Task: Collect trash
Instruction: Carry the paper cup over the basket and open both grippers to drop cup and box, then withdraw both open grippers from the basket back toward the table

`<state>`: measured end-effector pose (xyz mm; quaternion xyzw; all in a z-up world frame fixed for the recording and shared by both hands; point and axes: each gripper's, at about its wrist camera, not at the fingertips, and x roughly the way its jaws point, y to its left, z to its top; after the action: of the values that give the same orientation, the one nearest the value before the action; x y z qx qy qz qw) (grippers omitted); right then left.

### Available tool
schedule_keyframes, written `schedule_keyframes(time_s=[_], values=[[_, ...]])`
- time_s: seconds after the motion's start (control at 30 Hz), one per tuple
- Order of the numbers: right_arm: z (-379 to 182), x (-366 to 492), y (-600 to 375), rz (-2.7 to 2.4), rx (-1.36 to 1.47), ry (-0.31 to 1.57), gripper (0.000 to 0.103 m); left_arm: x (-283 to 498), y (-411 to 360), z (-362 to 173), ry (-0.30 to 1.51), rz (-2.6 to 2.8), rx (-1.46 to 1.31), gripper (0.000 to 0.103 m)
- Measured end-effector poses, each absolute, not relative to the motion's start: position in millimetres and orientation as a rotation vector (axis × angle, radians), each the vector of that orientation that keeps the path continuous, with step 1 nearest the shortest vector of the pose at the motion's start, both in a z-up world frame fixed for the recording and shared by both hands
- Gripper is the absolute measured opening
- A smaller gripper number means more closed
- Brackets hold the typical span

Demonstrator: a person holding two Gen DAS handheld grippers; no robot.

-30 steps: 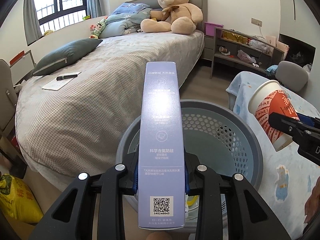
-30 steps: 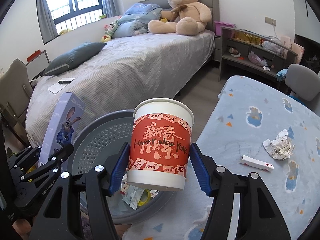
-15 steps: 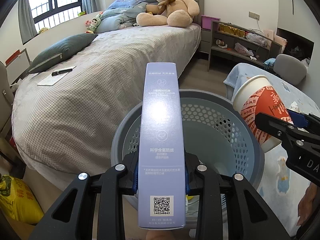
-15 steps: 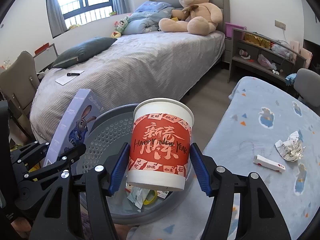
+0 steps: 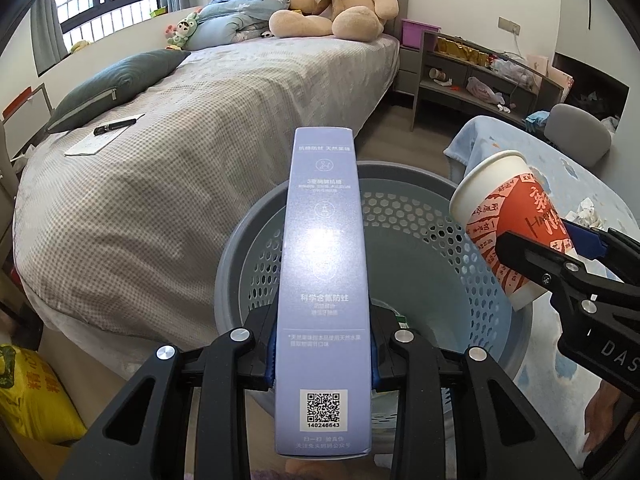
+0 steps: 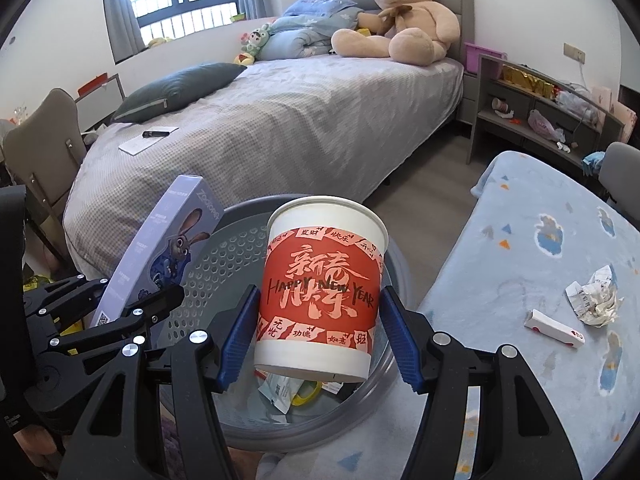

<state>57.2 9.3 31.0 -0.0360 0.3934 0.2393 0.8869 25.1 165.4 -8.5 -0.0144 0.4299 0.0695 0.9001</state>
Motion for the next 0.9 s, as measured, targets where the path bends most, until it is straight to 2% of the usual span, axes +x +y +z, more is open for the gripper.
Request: schedule_keyframes(time_s=[0.43, 0.47, 0.53, 0.57, 0.63, 0.9], values=[[28.7, 59.5, 8.0, 0.503, -0.078, 0.826, 0.061, 24.9, 166.5, -6.5, 0.883, 0.15, -0.029, 0.032], [28.8, 60.0, 7.5, 0.504, -0.078, 0.827, 0.063, 24.5, 166.1, -6.0, 0.88, 0.151, -0.028, 0.034], [29.7, 60.3, 5.8, 0.497, -0.072, 0.822, 0.066, 23.0, 165.6, -4.6, 0.871, 0.157, -0.029, 0.048], [30.2, 60.5, 4.6, 0.496, -0.066, 0.82, 0.067, 22.4, 165.7, -3.8, 0.866, 0.159, -0.031, 0.049], [30.9, 61.0, 3.3, 0.493, -0.061, 0.817, 0.07, 22.2, 165.7, -3.2, 0.864, 0.161, -0.033, 0.05], [30.5, 60.4, 4.7, 0.491, -0.067, 0.82, 0.07, 22.6, 166.6, -4.3, 0.864, 0.174, -0.035, 0.052]])
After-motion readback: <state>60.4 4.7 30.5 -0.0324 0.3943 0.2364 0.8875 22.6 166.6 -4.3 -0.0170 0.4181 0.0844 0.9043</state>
